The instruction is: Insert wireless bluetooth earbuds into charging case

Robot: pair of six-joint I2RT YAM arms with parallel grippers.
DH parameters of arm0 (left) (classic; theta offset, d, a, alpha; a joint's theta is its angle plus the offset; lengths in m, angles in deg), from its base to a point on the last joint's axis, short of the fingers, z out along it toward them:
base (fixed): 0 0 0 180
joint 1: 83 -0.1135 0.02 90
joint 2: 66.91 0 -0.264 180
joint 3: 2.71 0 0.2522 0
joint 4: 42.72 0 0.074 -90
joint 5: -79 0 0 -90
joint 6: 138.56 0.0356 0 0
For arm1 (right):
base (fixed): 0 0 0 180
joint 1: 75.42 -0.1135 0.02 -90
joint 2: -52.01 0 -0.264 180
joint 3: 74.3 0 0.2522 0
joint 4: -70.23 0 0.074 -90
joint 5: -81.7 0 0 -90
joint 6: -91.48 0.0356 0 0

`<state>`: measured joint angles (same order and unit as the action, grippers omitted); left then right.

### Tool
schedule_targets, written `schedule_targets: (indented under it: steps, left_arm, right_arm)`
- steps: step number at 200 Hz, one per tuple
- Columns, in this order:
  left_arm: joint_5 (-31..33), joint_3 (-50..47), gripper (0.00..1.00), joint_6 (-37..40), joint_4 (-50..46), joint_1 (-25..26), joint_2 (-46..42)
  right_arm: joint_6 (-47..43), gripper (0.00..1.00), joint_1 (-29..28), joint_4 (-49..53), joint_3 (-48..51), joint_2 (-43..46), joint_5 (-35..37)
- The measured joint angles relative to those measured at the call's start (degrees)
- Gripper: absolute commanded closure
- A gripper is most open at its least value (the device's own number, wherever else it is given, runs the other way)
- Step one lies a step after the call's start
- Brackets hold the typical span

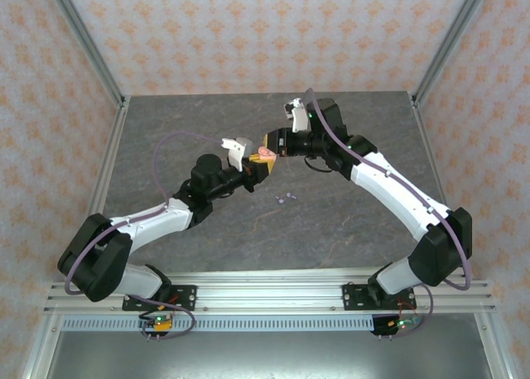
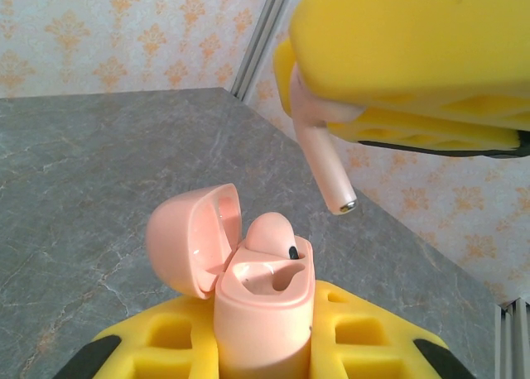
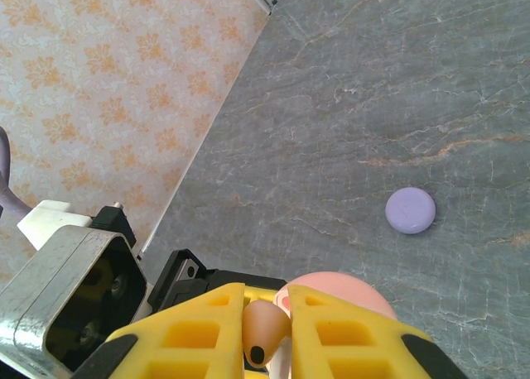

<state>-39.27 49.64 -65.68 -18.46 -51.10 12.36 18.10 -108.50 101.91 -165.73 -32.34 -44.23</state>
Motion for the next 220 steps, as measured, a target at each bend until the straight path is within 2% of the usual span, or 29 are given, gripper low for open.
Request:
schedule_targets:
  steps: [157, 220]
  left_arm:
    - [-1.46, 0.11, 0.87, -1.07, -0.02, 0.00, -1.79]
    - [-1.29, 1.81, 0.87, -2.60, -3.17, 0.00, -1.92]
  right_arm:
    - [-0.37, 0.82, -0.44, 0.02, 0.00, -1.05, 0.17]
    - [-0.81, 0.82, -0.44, -0.28, 0.00, -1.09, 0.59]
